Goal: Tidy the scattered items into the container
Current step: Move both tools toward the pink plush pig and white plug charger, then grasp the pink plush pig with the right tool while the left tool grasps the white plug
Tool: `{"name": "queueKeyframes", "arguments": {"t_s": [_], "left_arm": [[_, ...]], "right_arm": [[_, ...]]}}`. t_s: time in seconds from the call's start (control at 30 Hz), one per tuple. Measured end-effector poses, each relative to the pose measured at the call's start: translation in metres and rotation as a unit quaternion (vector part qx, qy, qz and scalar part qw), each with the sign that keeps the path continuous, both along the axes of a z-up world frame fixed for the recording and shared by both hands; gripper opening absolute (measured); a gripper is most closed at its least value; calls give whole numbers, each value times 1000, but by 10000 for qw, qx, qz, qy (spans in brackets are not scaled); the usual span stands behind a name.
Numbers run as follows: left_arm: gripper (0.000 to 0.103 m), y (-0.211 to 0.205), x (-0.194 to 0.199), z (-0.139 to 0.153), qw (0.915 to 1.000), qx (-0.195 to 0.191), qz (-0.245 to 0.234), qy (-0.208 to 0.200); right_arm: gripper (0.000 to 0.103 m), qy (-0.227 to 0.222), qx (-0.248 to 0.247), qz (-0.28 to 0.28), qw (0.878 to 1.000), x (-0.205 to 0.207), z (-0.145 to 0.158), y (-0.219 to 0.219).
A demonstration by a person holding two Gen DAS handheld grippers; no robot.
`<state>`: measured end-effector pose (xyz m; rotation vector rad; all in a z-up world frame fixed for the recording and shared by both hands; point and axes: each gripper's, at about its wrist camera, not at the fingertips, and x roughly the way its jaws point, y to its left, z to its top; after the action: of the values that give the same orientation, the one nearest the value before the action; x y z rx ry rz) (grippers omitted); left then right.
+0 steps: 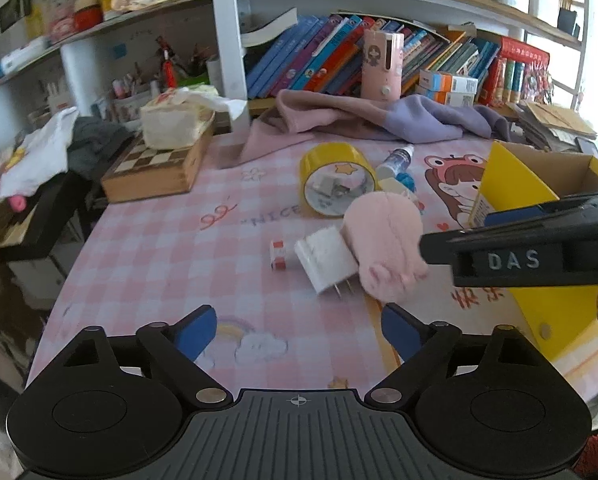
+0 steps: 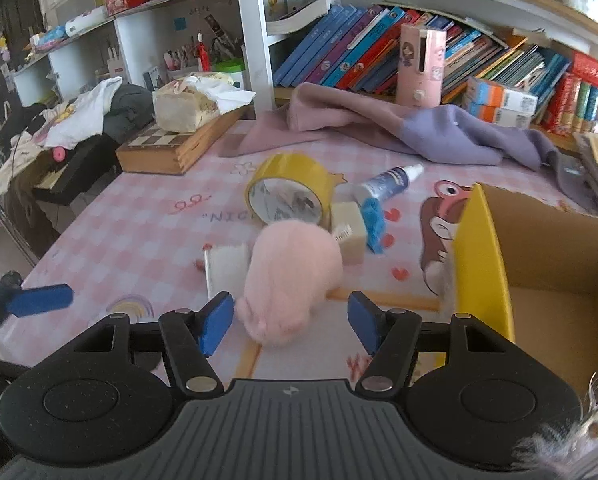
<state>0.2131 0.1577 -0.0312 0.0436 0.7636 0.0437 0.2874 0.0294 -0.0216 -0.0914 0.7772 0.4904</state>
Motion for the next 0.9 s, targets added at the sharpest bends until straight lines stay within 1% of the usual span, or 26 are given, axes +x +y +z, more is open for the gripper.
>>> {"name": "queueKeyframes", "arguments": {"t_s": [0.03,0.07,0.17,0.37,0.43,0.47,0.5,0.57,0.67,0.73,0.77,0.83,0.9], "left_arm": [[86,1,6,-2,10000,8,-17,19],[85,2,13,-4,10000,11,-32,56],[82,5,28,-10,9999,-10,-53,138],[79,7,51,-21,9996,-95,-85,261],[79,6,57,-23,9994,-134,-135,274],[79,5,61,-25,9994,-142,-169,274],[79,3,64,-26,9993,-148,-209,276],[79,-1,71,-29,9991,-169,-266,284],[79,-6,81,-34,9989,-210,-286,291],[79,-9,88,-38,9990,-218,-250,313],[77,-10,92,-41,9989,-246,-211,336],[73,-11,99,-47,9984,-398,-93,398],[71,-9,104,-52,9975,-538,15,464]], "right_arm": [[66,50,22,-13,10000,8,-2,3],[70,101,40,-33,9999,16,-3,7],[79,312,48,-166,9994,39,-10,16],[81,774,-27,-479,9958,77,-33,27],[79,1000,-45,-509,9937,84,-41,26],[71,1069,26,-468,9932,86,-42,24],[56,1074,126,-407,9933,85,-40,21],[53,919,-5,-464,9947,82,-34,17],[52,679,-184,-596,9957,76,-26,7],[52,646,-278,-609,9957,76,-25,3],[52,645,-337,-570,9957,74,-25,2],[52,719,-418,-502,9953,74,-28,2],[53,781,-393,-505,9949,77,-30,-2]]}}
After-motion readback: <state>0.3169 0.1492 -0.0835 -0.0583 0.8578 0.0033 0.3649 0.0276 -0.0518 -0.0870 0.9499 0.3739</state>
